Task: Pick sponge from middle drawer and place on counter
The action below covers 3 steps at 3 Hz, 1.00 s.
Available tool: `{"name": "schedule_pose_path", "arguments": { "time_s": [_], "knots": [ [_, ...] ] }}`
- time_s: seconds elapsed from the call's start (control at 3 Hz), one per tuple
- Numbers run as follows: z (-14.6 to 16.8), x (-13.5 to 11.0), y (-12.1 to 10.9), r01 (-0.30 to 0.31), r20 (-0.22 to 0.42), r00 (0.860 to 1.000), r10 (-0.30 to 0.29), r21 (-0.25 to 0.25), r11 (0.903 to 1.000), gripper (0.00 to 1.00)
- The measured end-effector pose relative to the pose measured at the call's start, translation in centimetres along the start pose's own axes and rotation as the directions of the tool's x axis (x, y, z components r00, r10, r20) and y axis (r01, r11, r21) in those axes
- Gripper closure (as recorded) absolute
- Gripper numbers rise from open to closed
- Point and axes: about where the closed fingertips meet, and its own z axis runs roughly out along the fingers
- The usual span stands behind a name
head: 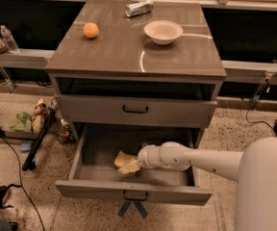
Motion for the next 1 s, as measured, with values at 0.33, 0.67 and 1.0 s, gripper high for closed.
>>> {"name": "schedule_pose_path", "arguments": {
  "time_s": [0.33,0.67,1.0],
  "knots": [
    [1.2,1.2,0.0,0.033,-0.014,0.999,-0.033,-0.002,0.9995,0.00],
    [2.1,2.0,0.2,0.072,-0.032,0.997,-0.072,0.003,0.9974,0.00],
    [2.8,2.4,0.4,0.105,-0.039,0.994,-0.105,0.022,0.9942,0.18]
  ]
}}
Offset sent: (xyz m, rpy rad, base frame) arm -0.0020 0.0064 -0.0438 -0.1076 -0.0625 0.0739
